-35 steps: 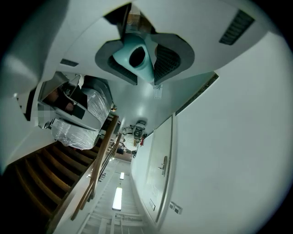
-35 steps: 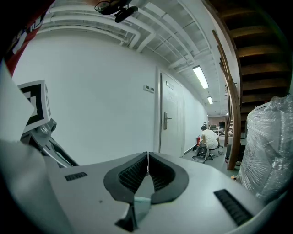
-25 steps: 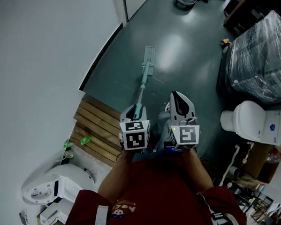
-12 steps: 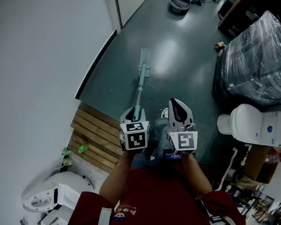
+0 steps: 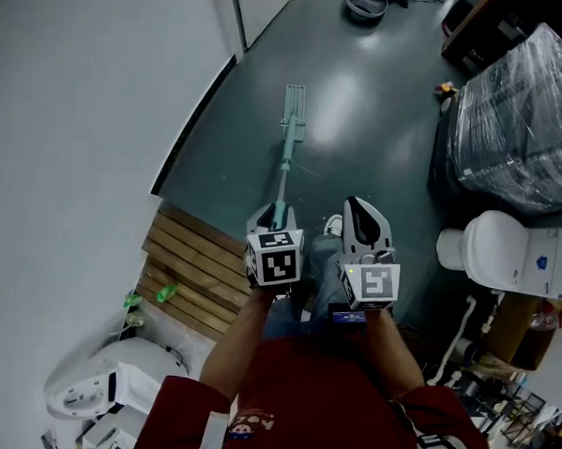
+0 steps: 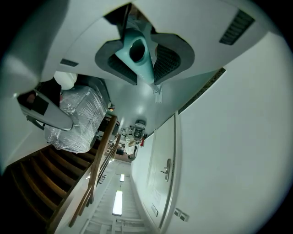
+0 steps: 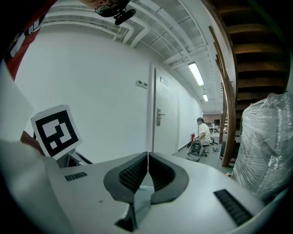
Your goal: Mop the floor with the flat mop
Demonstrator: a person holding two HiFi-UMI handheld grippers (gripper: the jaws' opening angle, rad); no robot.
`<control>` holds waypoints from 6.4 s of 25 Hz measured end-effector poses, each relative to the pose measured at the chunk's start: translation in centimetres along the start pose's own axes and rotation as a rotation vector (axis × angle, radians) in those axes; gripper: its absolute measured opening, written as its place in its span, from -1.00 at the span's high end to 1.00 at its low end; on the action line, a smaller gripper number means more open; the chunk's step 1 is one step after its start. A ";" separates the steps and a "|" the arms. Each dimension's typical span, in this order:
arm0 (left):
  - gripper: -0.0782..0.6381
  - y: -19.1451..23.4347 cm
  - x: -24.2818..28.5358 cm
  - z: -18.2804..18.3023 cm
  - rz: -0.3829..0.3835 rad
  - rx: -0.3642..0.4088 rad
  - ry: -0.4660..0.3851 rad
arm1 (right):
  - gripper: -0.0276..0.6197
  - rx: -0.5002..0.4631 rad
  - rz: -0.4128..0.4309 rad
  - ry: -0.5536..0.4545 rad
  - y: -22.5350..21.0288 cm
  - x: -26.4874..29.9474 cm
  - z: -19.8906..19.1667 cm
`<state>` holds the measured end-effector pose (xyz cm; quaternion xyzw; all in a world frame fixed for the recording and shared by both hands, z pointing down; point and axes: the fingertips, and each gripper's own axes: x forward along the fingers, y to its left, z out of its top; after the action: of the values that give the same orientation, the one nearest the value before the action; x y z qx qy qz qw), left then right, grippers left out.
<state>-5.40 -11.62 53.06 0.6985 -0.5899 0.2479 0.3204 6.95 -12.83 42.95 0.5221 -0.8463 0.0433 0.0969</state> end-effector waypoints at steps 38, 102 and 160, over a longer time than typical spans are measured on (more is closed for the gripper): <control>0.42 0.5 15.0 5.5 0.021 -0.023 0.055 | 0.85 0.044 -0.037 0.044 -5.3 4.5 -2.8; 0.43 0.6 4.6 -1.4 0.036 -0.006 0.055 | 0.85 0.024 -0.042 -0.036 -1.1 0.1 1.1; 0.43 -1.4 -19.0 6.3 0.022 0.136 -0.393 | 0.85 -0.015 -0.017 -0.131 5.7 -5.9 5.6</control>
<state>-7.67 -3.54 34.87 0.7470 -0.6304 0.1498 0.1487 3.78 -6.13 36.40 0.5302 -0.8466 0.0019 0.0458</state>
